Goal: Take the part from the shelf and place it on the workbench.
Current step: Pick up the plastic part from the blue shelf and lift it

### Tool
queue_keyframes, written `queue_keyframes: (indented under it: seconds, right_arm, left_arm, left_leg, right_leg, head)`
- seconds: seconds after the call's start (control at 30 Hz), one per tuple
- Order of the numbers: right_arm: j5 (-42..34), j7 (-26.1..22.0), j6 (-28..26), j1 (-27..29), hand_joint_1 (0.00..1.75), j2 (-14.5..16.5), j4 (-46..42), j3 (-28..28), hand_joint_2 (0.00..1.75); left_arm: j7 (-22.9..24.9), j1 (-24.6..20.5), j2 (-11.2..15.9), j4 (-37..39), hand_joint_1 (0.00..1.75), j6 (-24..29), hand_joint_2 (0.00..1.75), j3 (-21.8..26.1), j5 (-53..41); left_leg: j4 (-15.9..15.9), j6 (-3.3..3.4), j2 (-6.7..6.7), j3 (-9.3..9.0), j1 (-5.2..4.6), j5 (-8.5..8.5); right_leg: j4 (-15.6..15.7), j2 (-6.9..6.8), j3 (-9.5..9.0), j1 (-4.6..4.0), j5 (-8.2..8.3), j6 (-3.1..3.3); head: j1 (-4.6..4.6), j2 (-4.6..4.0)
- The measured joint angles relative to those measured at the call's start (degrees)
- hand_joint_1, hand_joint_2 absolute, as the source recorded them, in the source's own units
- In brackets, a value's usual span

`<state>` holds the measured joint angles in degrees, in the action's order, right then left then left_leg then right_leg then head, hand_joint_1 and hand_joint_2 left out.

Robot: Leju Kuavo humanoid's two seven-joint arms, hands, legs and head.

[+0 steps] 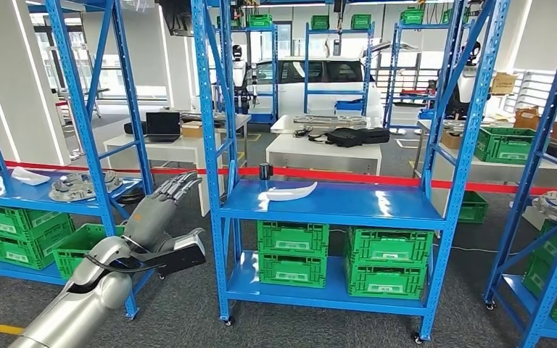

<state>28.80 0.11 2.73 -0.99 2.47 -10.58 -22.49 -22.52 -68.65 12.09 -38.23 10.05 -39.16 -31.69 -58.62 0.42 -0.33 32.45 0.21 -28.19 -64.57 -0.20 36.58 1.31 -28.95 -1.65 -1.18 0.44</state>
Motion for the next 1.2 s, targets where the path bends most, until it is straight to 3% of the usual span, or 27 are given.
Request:
queue_keyframes:
  seconds: [0.07,0.17,0.23,0.33,0.37,0.4,0.43,0.5,0.57,0.63,0.73,0.77,0.83,0.9,0.93,1.0,1.03,1.1,1.2]
  right_arm:
    - [-0.01,0.01,-0.01,-0.03,0.00,0.07,0.07,-0.01,0.00]
    - [0.01,-0.05,-0.02,-0.10,0.00,0.14,0.13,-0.04,0.00]
    - [0.08,-0.16,-0.01,-0.19,0.00,0.17,0.13,-0.04,0.00]
    - [0.16,-0.16,0.04,-0.18,0.00,0.18,0.14,-0.08,0.00]
    - [0.14,-0.14,0.09,-0.17,0.00,0.19,0.15,-0.12,0.00]
    - [0.09,-0.13,0.16,-0.16,0.00,0.20,0.15,-0.20,0.00]
    - [0.04,-0.11,0.22,-0.18,0.00,0.22,0.15,-0.28,0.00]
    - [-0.04,-0.11,0.27,-0.24,0.00,0.33,0.15,-0.53,0.00]
    - [-0.10,-0.07,0.28,-0.37,0.00,0.57,0.15,-0.81,0.00]
    - [-0.15,0.01,0.31,-0.41,0.00,0.74,0.16,-1.02,0.00]
    - [-0.44,-0.01,0.34,-0.40,0.00,0.82,0.17,-1.19,0.00]
    - [-0.68,-0.04,0.34,-0.44,0.00,0.85,0.17,-1.28,0.00]
    - [-1.29,-0.03,0.28,-0.39,0.00,0.90,0.17,-1.69,0.00]
    - [-1.74,0.10,0.19,-0.21,0.00,0.91,0.17,-2.26,0.00]
    - [-1.85,0.17,0.11,-0.13,0.00,0.93,0.17,-2.49,0.00]
    - [-1.88,0.26,-0.10,-0.05,0.00,0.98,0.18,-2.74,0.00]
    - [-1.88,0.31,-0.21,-0.05,0.00,1.07,0.21,-2.80,0.00]
    - [-1.84,0.52,-0.34,-0.08,0.00,1.24,0.28,-2.88,0.00]
    - [-1.82,0.86,-0.44,-0.02,0.00,1.46,0.31,-3.15,0.00]
  left_arm:
    - [0.18,-0.08,-0.18,-0.10,0.00,0.07,0.00,-0.04,-0.01]
    - [0.42,-0.15,-0.45,-0.07,0.00,0.32,0.00,-0.29,-0.02]
    - [0.56,-0.33,-0.39,0.03,0.00,0.60,0.00,-0.54,-0.02]
    - [0.41,-0.40,-0.25,0.37,0.00,0.75,0.00,-0.90,-0.03]
    - [0.37,-0.26,-0.26,0.49,0.00,0.75,0.00,-1.01,-0.06]
    - [0.36,-0.12,-0.36,0.59,0.00,0.80,0.00,-1.13,-0.10]
    - [0.44,-0.05,-0.54,0.66,0.00,0.89,0.00,-1.27,-0.16]
    - [0.76,-0.08,-1.00,0.71,0.00,1.09,0.00,-1.56,-0.41]
    - [1.15,-0.25,-1.47,0.72,0.00,1.16,0.00,-1.79,-0.80]
    - [1.35,-0.36,-1.94,0.73,0.00,1.16,0.00,-1.96,-1.10]
    - [1.34,-0.49,-2.72,0.66,0.00,1.16,0.00,-2.17,-1.25]
    - [1.31,-0.56,-3.08,0.64,0.00,1.16,0.00,-2.22,-1.32]
    - [1.21,-0.46,-4.09,0.70,0.00,1.19,0.00,-2.36,-1.84]
    - [1.19,0.14,-5.27,0.83,0.00,1.53,0.00,-2.53,-2.76]
    - [1.24,0.43,-5.78,0.93,0.00,1.89,0.00,-2.61,-3.22]
    - [1.33,0.74,-6.56,1.19,0.00,2.66,0.00,-2.76,-3.99]
    - [1.35,0.77,-6.82,1.35,0.00,2.92,0.00,-2.83,-4.20]
    - [1.30,0.80,-7.11,1.60,0.00,3.07,0.00,-2.92,-4.41]
    - [1.05,0.84,-7.28,1.69,0.00,2.84,0.00,-2.97,-4.99]
  left_leg:
    - [-0.60,-0.80,-0.22,0.33,-0.04,-0.43]
    - [-0.42,-1.81,-0.36,0.45,-0.02,-0.51]
    - [-2.39,-2.41,-0.22,1.41,0.05,-1.62]
    - [-13.13,-2.89,-0.08,7.51,0.09,-5.45]
    - [-16.09,-2.86,-0.07,9.50,0.09,-5.90]
    - [-17.02,-2.68,-0.07,10.52,0.06,-5.21]
    - [-15.62,-2.35,-0.07,10.34,-0.02,-3.41]
    - [-8.18,-1.31,-0.02,7.37,-0.42,1.31]
    - [-2.04,-0.39,0.06,4.45,-1.00,3.21]
    - [-0.19,0.03,0.00,3.50,-1.24,2.70]
    - [0.99,0.63,-0.10,1.96,-0.80,2.43]
    - [1.22,0.85,-0.09,1.43,-0.70,2.31]
    - [1.26,1.18,-0.15,0.97,-0.72,1.87]
    - [1.19,1.20,-0.42,0.54,-0.71,1.26]
    - [1.12,1.09,-0.54,0.19,-0.68,0.86]
    - [0.82,0.67,-0.60,-0.65,-0.58,-0.17]
    - [0.62,0.37,-0.59,-0.95,-0.61,-0.68]
    - [0.47,-0.29,-0.59,-1.20,-0.74,-1.43]
    - [-0.58,-1.20,-0.59,-1.32,-0.74,-1.63]
  right_leg:
    - [4.23,0.16,-1.71,0.01,1.18,0.29]
    - [4.45,0.21,-1.83,-0.20,0.92,1.68]
    - [4.63,0.23,-2.09,-0.02,0.90,2.49]
    - [4.69,0.27,-2.42,-0.04,0.50,3.20]
    - [4.69,0.27,-2.58,-0.12,0.31,3.31]
    - [4.68,0.27,-2.85,-0.21,0.08,3.37]
    - [4.69,0.26,-3.23,-0.30,-0.19,3.37]
    - [4.76,0.25,-4.14,-0.40,-0.81,3.28]
    - [4.94,0.24,-4.61,-0.49,-1.25,2.85]
    - [4.98,0.20,-4.83,-0.55,-1.02,2.18]
    - [3.18,0.21,-4.38,-0.54,-1.40,1.46]
    - [0.88,0.24,-3.12,-0.52,-2.27,1.27]
    - [-5.74,0.28,1.16,-0.47,-4.60,0.86]
    - [-9.65,0.28,5.00,-0.41,-5.14,0.56]
    - [-8.72,0.28,5.55,-0.36,-3.76,0.45]
    - [-1.72,0.25,3.89,-0.21,1.42,0.29]
    - [1.72,0.25,2.86,-0.23,3.05,0.37]
    - [5.09,0.25,1.66,-0.38,3.96,1.02]
    - [5.20,0.29,0.61,-0.38,3.45,2.36]
  head:
    - [0.03,0.00]
    - [0.11,0.00]
    - [0.15,0.00]
    - [0.26,0.00]
    - [0.27,0.00]
    - [0.28,0.00]
    - [0.29,0.00]
    - [0.30,0.00]
    - [0.31,0.00]
    - [0.35,0.01]
    - [0.33,0.01]
    - [0.31,0.01]
    - [0.25,0.00]
    - [0.20,0.00]
    - [0.17,0.00]
    - [0.12,0.00]
    - [0.10,-0.01]
    - [0.14,-0.02]
    - [0.25,0.02]
